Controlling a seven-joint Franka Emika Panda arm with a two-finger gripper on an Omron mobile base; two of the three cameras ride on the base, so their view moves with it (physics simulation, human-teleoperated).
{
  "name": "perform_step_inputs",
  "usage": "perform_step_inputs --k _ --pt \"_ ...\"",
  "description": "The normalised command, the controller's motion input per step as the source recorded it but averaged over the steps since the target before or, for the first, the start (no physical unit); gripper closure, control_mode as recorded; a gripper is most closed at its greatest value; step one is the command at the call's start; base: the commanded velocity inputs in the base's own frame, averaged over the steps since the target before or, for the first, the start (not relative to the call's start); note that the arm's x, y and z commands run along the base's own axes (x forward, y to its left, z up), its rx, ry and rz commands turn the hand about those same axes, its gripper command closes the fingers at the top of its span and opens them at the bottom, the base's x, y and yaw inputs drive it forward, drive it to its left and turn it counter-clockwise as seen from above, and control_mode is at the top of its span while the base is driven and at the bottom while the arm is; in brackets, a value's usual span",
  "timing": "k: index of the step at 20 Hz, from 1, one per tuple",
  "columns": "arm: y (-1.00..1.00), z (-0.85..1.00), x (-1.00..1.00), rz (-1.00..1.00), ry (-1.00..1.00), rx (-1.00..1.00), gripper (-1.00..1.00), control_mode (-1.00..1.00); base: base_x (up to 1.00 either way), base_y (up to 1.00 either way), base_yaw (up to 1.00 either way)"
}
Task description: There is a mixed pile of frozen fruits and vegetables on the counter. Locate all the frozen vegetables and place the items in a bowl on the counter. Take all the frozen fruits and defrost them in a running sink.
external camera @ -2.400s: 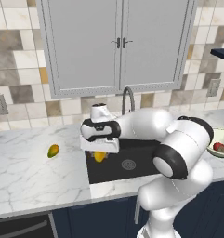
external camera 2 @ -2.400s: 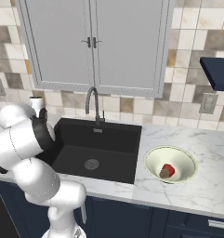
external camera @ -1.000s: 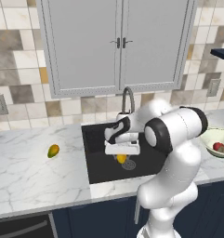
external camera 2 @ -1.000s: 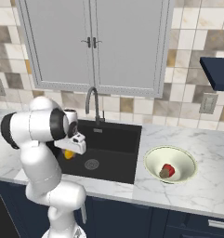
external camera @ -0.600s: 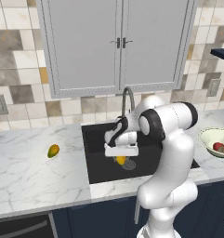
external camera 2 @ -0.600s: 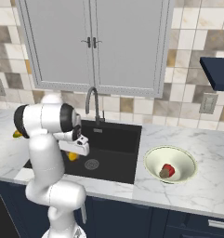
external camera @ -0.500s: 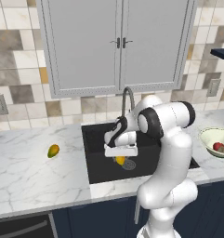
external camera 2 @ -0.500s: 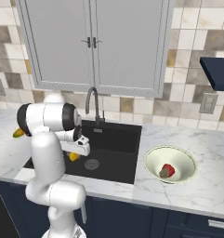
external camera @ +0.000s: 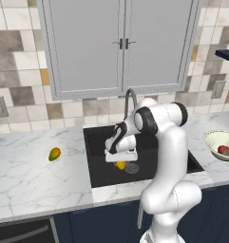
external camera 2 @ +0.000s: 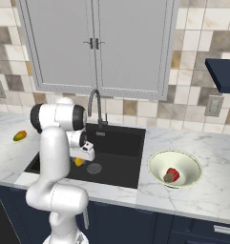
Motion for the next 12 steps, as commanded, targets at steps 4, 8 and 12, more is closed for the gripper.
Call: perform_step_inputs --k 4,8,12 --pt "0.04 -0.34 0.29 0.00 -0.01 -0.03 1.00 -1.00 0.00 0.00 0.00" --pt "0.05 -0.28 0.21 0.00 -0.05 0.00 1.00 -1.00 0.00 0.00 0.00" --pt "0.01 -0.21 0.15 0.00 -0.01 0.00 1.00 -1.00 0.00 0.00 0.00"
